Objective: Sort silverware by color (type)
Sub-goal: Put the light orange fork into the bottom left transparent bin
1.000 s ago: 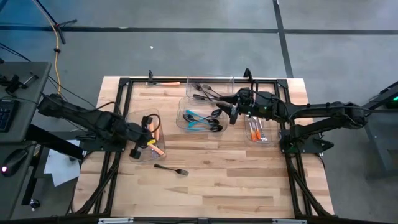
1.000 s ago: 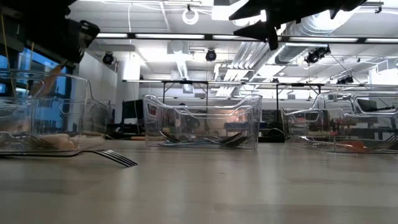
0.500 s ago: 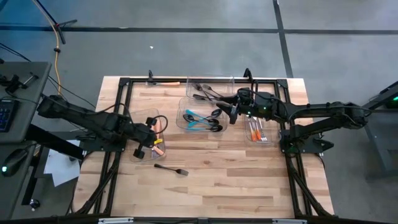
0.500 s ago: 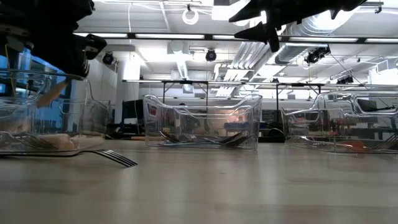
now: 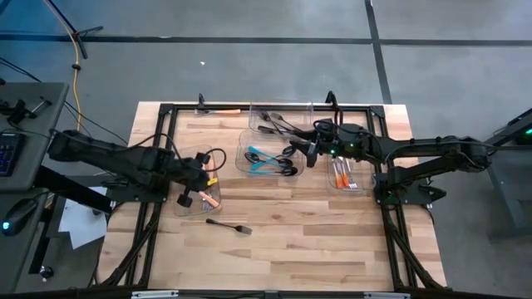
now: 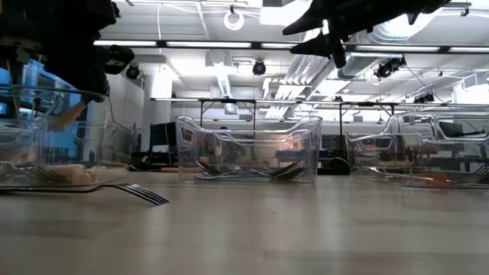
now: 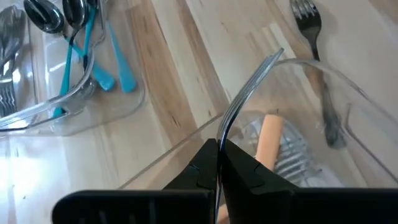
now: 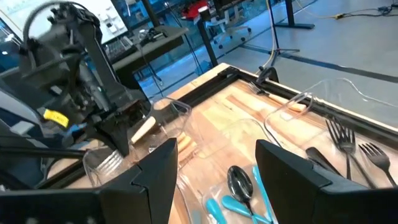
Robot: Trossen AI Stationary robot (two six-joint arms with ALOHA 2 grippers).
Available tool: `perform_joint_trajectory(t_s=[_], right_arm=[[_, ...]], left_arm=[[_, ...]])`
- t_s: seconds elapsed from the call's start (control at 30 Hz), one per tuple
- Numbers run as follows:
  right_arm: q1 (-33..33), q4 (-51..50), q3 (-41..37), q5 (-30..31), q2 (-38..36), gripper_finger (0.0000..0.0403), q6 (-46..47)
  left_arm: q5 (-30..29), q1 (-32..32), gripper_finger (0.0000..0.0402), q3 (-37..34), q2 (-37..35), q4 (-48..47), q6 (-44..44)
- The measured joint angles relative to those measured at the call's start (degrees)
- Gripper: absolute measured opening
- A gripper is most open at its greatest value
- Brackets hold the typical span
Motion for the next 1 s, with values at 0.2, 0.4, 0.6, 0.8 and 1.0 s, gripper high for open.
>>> perform_joint_trajectory(t_s=[0.2, 0.4, 0.6, 0.8, 1.0], right_arm=[[0.0, -1.5, 0.0, -0.2, 0.0, 0.0201, -1.3], [0.0, -1.9, 0.0, -0.2, 0.0, 0.0201, -3.2], [0.0, -1.9, 0.0, -0.2, 0.0, 0.0201, -3.7], [0.0, -2.1, 0.0, -0.2, 0.0, 0.0201, -3.1], [0.0, -2.1, 0.0, -0.2, 0.0, 0.0201, -3.1]], left_arm=[[3.5, 2.7, 0.0000, 3.1, 0.0, -5.8, 2.8], [6.1, 3.8, 0.0000, 4.7, 0.0, -16.2, 5.8], [7.6, 4.0, 0.0000, 2.0, 0.5, -14.5, 6.9], [7.7, 4.0, 0.0000, -0.7, 2.4, -11.5, 9.2], [6.1, 4.0, 0.0000, -0.8, 4.7, -6.0, 10.4]])
